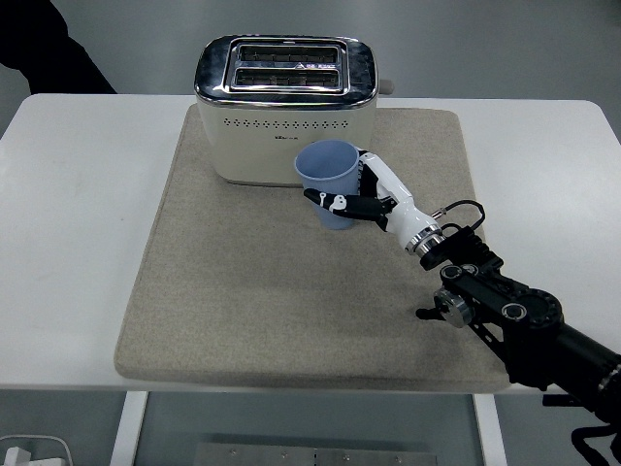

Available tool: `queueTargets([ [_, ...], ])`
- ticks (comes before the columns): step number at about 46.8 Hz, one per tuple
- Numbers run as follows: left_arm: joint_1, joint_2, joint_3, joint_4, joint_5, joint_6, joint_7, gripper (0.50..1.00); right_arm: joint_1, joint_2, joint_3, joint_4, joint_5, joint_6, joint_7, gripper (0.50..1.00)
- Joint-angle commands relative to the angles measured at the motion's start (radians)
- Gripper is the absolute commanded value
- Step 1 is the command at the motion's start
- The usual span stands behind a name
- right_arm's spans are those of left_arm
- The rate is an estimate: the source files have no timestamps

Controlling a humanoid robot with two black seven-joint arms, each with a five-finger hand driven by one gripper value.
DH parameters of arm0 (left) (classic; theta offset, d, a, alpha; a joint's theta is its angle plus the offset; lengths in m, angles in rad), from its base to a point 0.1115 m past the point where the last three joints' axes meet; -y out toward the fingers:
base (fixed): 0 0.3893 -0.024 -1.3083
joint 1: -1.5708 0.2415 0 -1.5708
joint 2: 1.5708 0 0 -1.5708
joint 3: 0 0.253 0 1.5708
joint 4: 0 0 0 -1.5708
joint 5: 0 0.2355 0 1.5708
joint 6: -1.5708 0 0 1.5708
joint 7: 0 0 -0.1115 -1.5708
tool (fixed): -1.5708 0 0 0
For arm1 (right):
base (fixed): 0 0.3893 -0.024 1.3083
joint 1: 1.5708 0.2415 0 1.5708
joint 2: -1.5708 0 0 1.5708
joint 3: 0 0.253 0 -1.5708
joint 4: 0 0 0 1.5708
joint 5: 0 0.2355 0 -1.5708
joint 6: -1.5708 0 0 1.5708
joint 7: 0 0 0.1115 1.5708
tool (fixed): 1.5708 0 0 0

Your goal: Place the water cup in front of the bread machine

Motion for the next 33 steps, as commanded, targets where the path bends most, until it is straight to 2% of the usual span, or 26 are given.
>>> queueTargets([
  [1,0.0,0.0,0.0,0.0,0.001,0.0,0.0,1.0,-0.002,0.0,0.003,0.0,0.0,-0.01,0.0,0.521],
  [11,0.0,0.0,0.001,0.0,0.001,0.0,0.0,1.0,-0.011,0.0,0.006,0.0,0.0,-0.021,0.002,0.535],
  [18,0.0,0.0,0.001,0.0,0.001,0.0,0.0,1.0,-0.011,0.0,0.004,0.003,-0.001,-0.025,0.033,0.552],
  [28,0.0,0.0,0.003,0.0,0.001,0.0,0.0,1.0,-0.008,0.0,-0.003,0.006,-0.001,-0.025,0.039,0.556],
  [33,0.0,0.0,0.003,0.0,0.001,0.0,0.0,1.0,-0.005,0.0,-0.007,0.006,-0.003,-0.025,0.059,0.56],
])
